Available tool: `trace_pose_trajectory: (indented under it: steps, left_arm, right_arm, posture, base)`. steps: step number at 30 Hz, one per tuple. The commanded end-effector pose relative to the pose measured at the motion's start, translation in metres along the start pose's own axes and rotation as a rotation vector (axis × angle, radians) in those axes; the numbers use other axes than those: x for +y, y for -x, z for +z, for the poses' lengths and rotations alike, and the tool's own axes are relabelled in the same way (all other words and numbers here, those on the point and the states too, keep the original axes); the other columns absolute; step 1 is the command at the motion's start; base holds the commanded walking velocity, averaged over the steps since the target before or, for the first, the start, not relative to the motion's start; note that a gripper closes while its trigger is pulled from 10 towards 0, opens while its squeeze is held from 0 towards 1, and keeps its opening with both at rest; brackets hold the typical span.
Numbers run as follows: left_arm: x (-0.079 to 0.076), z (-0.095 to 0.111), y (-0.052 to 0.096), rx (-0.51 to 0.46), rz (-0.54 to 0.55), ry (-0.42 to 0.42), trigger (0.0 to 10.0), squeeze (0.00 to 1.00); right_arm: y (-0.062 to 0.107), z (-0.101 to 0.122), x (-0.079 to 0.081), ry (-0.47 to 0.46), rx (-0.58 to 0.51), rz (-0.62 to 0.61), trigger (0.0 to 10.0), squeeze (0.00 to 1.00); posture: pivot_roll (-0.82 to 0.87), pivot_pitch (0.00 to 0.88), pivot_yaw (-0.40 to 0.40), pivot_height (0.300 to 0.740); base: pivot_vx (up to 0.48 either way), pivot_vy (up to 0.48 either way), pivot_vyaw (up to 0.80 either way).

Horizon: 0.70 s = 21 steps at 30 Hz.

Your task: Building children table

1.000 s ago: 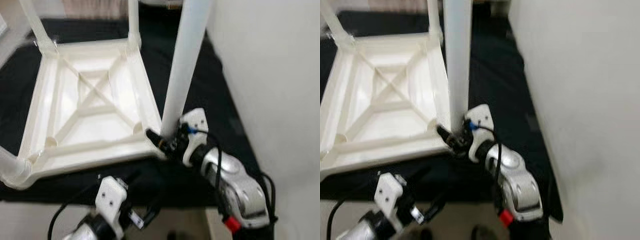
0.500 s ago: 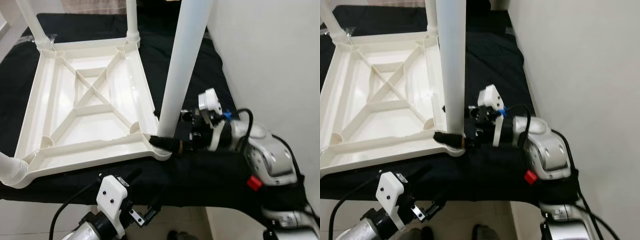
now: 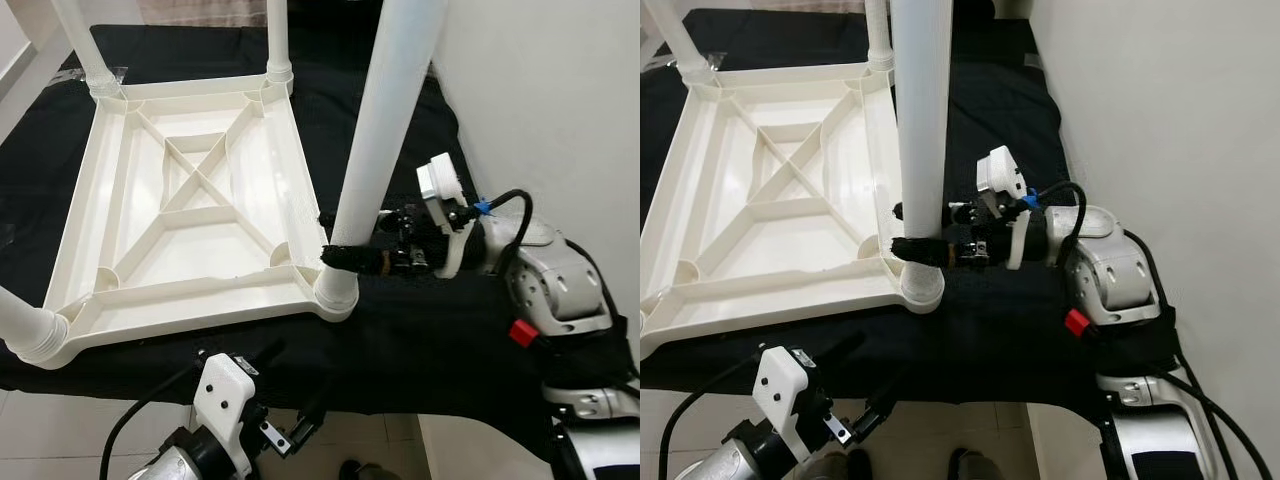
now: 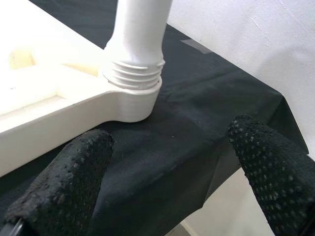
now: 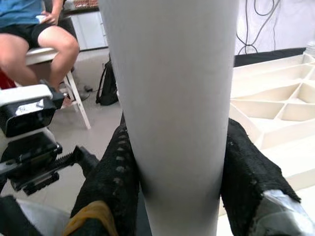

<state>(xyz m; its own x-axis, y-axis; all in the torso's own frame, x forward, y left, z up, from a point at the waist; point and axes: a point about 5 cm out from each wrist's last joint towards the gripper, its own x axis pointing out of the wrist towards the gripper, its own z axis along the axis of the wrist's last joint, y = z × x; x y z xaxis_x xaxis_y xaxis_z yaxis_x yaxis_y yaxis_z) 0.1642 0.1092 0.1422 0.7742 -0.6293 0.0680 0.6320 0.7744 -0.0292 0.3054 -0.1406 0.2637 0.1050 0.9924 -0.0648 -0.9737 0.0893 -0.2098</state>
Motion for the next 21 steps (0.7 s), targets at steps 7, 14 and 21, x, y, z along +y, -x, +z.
trace_pose_trajectory:
  steps: [7, 14, 21]
  left_arm:
    - [-0.005, -0.004, 0.003, 0.016, -0.009, 0.009, 10.0, 0.00]
    - [-0.002, -0.003, 0.006, 0.020, -0.005, 0.004, 10.0, 0.00]
    - [-0.003, -0.004, 0.005, 0.023, -0.017, 0.008, 10.0, 0.00]
  right_arm:
    - [-0.014, -0.028, 0.020, -0.095, -0.031, -0.160, 0.0, 0.00]
    - [-0.025, -0.093, 0.060, -0.383, 0.258, -1.090, 0.0, 0.00]
    - [-0.032, -0.087, 0.053, -0.306, 0.233, -1.051, 0.0, 0.00]
  posture:
    - [0.01, 0.212, -0.069, 0.740]
    - [0.00, 0.224, -0.051, 0.740]
    - [0.00, 0.215, -0.060, 0.740]
  base:
    - [0.000, 0.000, 0.00]
    - [0.000, 0.000, 0.00]
    - [0.000, 0.000, 0.00]
